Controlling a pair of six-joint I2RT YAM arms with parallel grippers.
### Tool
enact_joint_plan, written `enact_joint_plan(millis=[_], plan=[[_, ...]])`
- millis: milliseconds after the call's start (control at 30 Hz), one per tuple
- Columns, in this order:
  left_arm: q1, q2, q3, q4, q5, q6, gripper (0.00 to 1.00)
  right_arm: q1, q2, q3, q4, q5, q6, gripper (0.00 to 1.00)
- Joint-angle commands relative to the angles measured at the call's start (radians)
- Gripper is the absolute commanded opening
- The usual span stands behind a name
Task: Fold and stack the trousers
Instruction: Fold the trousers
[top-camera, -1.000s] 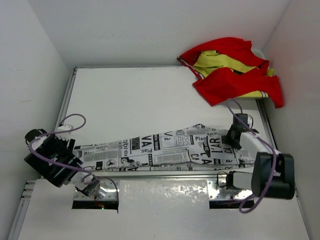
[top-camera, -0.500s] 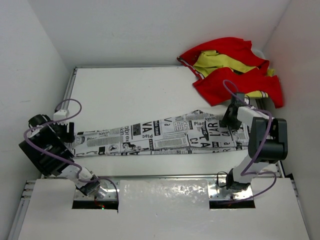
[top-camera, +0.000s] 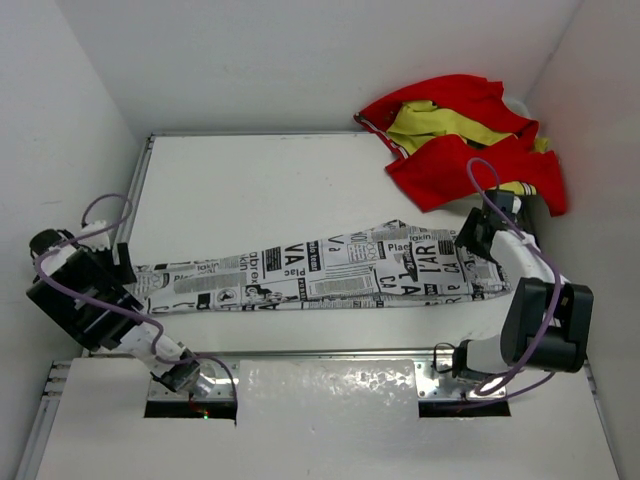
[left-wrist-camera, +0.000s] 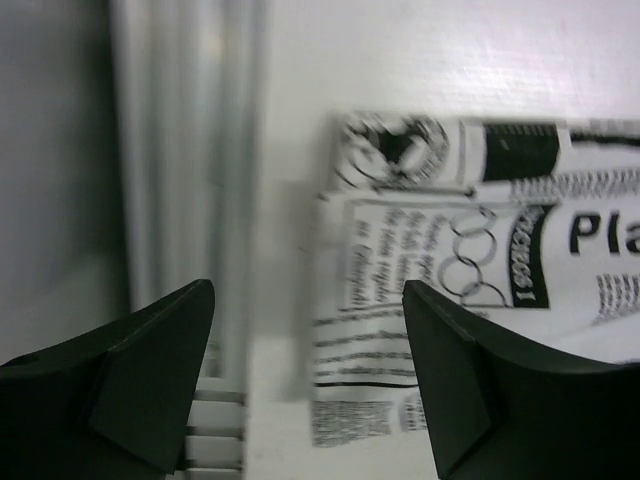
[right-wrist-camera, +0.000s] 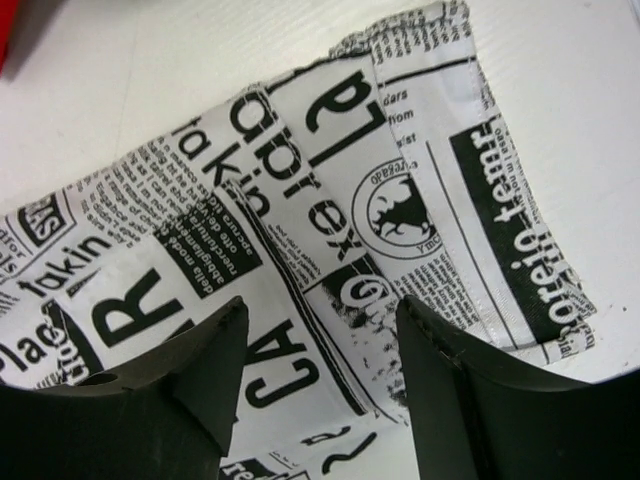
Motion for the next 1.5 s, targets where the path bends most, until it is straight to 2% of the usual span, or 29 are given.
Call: enact_joint_plan(millis=[0,100,200,267,300,367,400,433,533,767,867,1033,1167,1267,1333,1367,1400,1467], plan=[[-0.022,0.048,-0.062,-0.057,0.006,-0.005,0.75,-0.022,-0.01,-0.013,-0.031,-0.054,-0.012,0.59],[-0.043,0.085,-0.114,-0.016,0.009,-0.019,0.76,-0.115,-0.01,-0.045,-0.026,-0.133,0.036,0.59],[-0.081,0.128,-0.156,0.023,-0.038,-0.025,0.76,-0.131,-0.02,-0.056,-0.035,-0.114,0.036,0.59],[-0.083,0.151,-0.166,0.03,-0.064,-0.035,0.72,-0.132,-0.032,-0.047,-0.043,-0.094,0.01,0.59],[-0.083,0.177,-0.163,0.024,-0.066,-0.033,0.57,-0.132,-0.035,-0.047,-0.046,-0.091,0.002,0.59],[-0.082,0.206,-0.14,-0.009,-0.051,-0.027,0.34,-0.132,-0.046,-0.044,-0.051,-0.072,-0.021,0.59],[-0.082,0.21,-0.127,-0.02,-0.04,-0.022,0.09,-0.132,-0.049,-0.044,-0.055,-0.066,-0.028,0.59],[-0.079,0.208,-0.104,-0.028,-0.019,-0.025,0.0,-0.132,-0.052,-0.044,-0.057,-0.051,-0.045,0.6],[-0.063,0.177,-0.021,-0.066,0.036,-0.03,0.0,-0.132,-0.058,-0.049,-0.061,-0.03,-0.071,0.6],[-0.033,0.105,0.293,-0.175,0.138,-0.05,0.0,-0.132,-0.037,-0.065,-0.06,-0.037,-0.09,0.61],[-0.046,0.101,0.338,-0.232,0.178,-0.027,0.0,-0.132,-0.033,-0.07,-0.052,-0.048,-0.09,0.62],[-0.062,0.085,0.312,-0.284,0.204,-0.007,0.0,-0.132,-0.053,-0.09,-0.039,-0.046,-0.096,0.62],[-0.071,0.044,0.407,-0.373,0.315,-0.004,0.0,-0.131,-0.034,-0.081,-0.032,-0.052,-0.087,0.62],[-0.124,0.0,0.51,-0.442,0.394,-0.033,0.0,-0.131,0.023,-0.067,-0.035,-0.066,-0.068,0.62],[-0.236,-0.056,0.542,-0.444,0.403,-0.089,0.0,-0.126,0.066,-0.062,-0.037,-0.109,-0.056,0.62],[-0.29,-0.08,0.538,-0.4,0.394,-0.117,0.0,-0.122,0.072,-0.064,-0.037,-0.112,-0.052,0.62],[-0.397,-0.12,0.529,-0.37,0.388,-0.152,0.0,-0.117,0.074,-0.067,-0.035,-0.109,-0.05,0.62],[-0.506,-0.142,0.496,-0.313,0.377,-0.267,0.0,-0.103,0.062,-0.081,-0.022,-0.106,-0.048,0.62]])
